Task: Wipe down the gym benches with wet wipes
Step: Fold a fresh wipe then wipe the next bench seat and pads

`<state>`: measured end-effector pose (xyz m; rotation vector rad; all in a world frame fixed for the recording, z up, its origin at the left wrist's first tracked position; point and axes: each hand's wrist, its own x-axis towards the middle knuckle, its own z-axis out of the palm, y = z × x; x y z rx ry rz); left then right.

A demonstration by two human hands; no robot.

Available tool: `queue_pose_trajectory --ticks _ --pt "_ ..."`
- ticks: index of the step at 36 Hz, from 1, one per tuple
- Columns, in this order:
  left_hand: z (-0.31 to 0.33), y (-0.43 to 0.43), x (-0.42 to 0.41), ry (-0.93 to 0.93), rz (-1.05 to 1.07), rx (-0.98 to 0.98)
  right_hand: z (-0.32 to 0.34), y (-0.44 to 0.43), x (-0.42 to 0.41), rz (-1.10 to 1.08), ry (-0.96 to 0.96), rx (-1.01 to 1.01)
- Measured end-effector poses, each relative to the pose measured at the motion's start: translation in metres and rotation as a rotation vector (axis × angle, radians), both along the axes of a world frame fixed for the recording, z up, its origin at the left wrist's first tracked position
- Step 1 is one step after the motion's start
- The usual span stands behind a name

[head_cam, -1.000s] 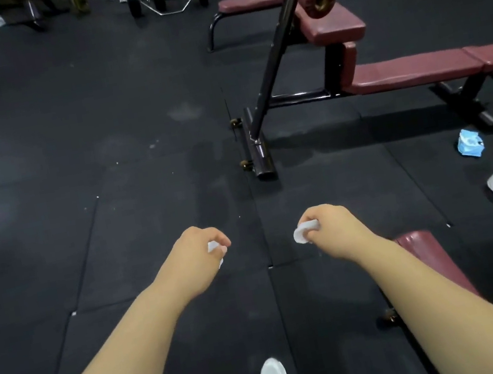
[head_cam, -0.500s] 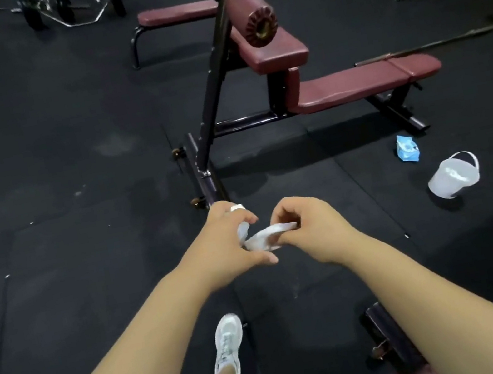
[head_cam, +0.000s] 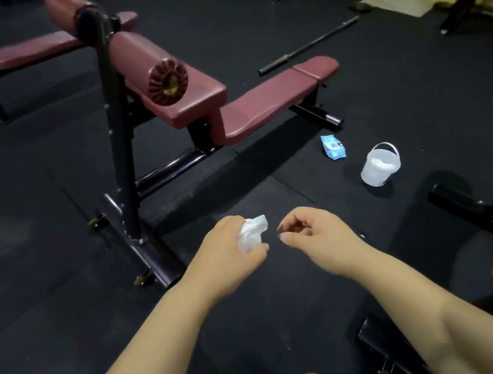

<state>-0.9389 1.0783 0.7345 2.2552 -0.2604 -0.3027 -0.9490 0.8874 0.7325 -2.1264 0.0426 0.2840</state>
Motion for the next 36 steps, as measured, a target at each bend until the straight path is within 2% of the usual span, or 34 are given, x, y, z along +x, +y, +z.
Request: queue_pose_trajectory --ticks 6,12,17,26,32,36 --pt "-0.002 -0.042 0.076 0.124 -0.137 -0.079 -0.002 -0.027 0.059 0.049 -0.019 -0.023" --pt "-0.007 -0.1 0.166 0.243 -0.189 -0.181 -0.012 -0.078 0.142 -0.054 -0.042 0.03" --pt "-0.015 -0.16 0.262 0.4 -0.234 -0.434 -0.016 -0.143 0.226 -0.107 -0.042 0.061" --pt "-0.018 -0.236 0.411 0.196 -0.014 -0.2 -0.002 -0.249 0.363 -0.241 -0.087 0.03" --pt "-0.029 -0.28 0.488 0.22 -0.041 -0.225 -0.004 -0.287 0.437 -0.283 -0.098 0.087" --pt "-0.036 -0.31 0.545 0.166 -0.1 -0.118 -0.012 -0.308 0.489 -0.299 -0.112 0.053"
